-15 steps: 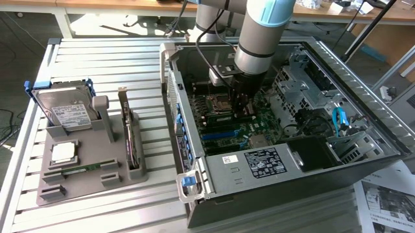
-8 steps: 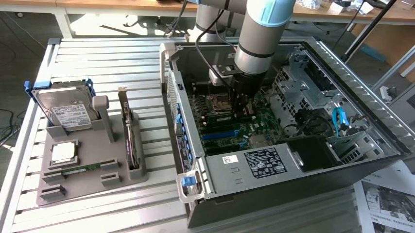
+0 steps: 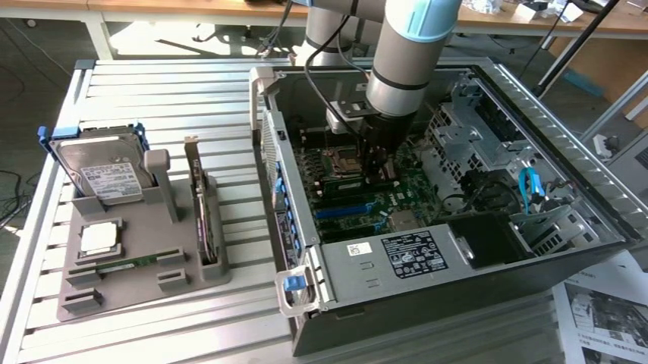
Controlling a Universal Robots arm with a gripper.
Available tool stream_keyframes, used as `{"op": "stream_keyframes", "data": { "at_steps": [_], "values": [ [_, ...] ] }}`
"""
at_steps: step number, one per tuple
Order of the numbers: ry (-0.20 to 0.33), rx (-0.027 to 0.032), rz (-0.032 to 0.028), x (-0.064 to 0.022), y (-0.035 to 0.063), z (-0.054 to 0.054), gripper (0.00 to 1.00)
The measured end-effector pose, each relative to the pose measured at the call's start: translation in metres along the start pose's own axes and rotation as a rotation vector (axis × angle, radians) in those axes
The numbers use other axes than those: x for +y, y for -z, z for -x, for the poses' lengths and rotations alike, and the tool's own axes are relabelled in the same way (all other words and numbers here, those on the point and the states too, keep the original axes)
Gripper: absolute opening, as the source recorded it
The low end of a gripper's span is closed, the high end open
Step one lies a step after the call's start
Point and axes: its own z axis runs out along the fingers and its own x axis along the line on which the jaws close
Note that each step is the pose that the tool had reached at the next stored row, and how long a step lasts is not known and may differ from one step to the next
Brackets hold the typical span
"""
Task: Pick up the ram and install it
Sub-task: 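Insert the ram into the slot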
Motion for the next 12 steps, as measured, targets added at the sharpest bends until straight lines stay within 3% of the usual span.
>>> {"op": "stream_keyframes", "data": {
  "at_steps": [12],
  "values": [
    [0.000,0.0000,-0.0001,0.0000,-0.0002,-0.0010,0.15]
  ]
}}
